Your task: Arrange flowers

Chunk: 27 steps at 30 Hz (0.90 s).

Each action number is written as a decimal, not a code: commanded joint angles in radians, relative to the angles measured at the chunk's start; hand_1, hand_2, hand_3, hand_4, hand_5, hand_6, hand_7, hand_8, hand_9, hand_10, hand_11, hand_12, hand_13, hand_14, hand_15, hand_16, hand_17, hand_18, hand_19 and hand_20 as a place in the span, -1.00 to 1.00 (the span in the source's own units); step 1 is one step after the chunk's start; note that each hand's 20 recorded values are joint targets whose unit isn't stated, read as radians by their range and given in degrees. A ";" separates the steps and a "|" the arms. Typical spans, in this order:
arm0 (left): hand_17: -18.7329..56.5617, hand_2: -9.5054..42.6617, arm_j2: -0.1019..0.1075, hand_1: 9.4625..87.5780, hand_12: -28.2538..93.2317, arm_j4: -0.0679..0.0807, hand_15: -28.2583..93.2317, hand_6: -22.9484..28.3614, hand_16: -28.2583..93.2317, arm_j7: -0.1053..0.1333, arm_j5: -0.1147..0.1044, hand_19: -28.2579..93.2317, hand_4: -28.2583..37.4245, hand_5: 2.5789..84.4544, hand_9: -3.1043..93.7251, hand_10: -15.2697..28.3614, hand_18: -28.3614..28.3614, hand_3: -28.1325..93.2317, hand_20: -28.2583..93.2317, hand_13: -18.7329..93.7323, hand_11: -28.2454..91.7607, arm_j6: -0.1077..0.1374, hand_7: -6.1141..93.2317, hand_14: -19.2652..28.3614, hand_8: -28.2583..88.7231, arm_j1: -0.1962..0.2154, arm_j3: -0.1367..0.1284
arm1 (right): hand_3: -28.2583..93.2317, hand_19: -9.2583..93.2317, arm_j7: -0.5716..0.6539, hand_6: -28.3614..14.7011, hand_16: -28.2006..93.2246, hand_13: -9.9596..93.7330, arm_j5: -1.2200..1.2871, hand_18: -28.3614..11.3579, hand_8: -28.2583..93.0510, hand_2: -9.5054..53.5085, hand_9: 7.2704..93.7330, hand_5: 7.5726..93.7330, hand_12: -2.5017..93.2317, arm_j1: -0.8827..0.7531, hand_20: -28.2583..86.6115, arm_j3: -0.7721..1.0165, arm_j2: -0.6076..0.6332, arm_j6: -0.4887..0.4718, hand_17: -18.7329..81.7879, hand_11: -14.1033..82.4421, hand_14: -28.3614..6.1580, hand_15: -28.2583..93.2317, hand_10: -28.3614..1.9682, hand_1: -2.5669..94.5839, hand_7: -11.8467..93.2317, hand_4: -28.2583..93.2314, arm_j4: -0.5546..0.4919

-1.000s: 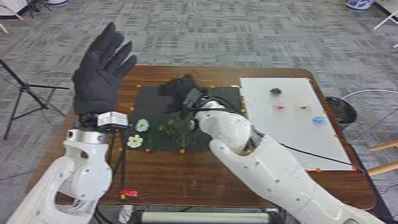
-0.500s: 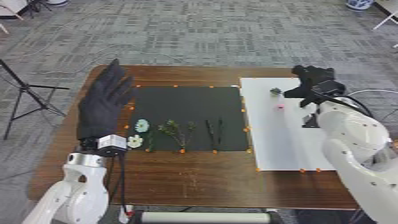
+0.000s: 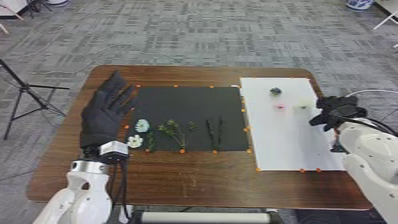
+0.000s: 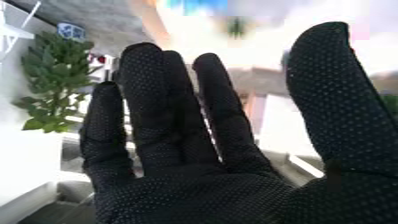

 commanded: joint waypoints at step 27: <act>-0.85 -0.65 0.039 -0.62 -0.26 -0.020 -0.31 -0.02 -0.42 0.043 -0.021 0.16 -1.00 -0.40 -0.46 0.20 0.71 0.57 -0.40 -0.33 -0.32 0.023 -0.49 0.36 -0.69 0.012 -0.048 | 0.84 0.76 -0.192 0.41 0.03 0.58 -0.076 -0.55 -0.48 -1.00 0.80 0.46 0.15 0.259 0.36 -0.308 -0.049 0.475 -0.07 -0.20 0.38 0.61 0.63 0.02 0.17 -0.98 0.101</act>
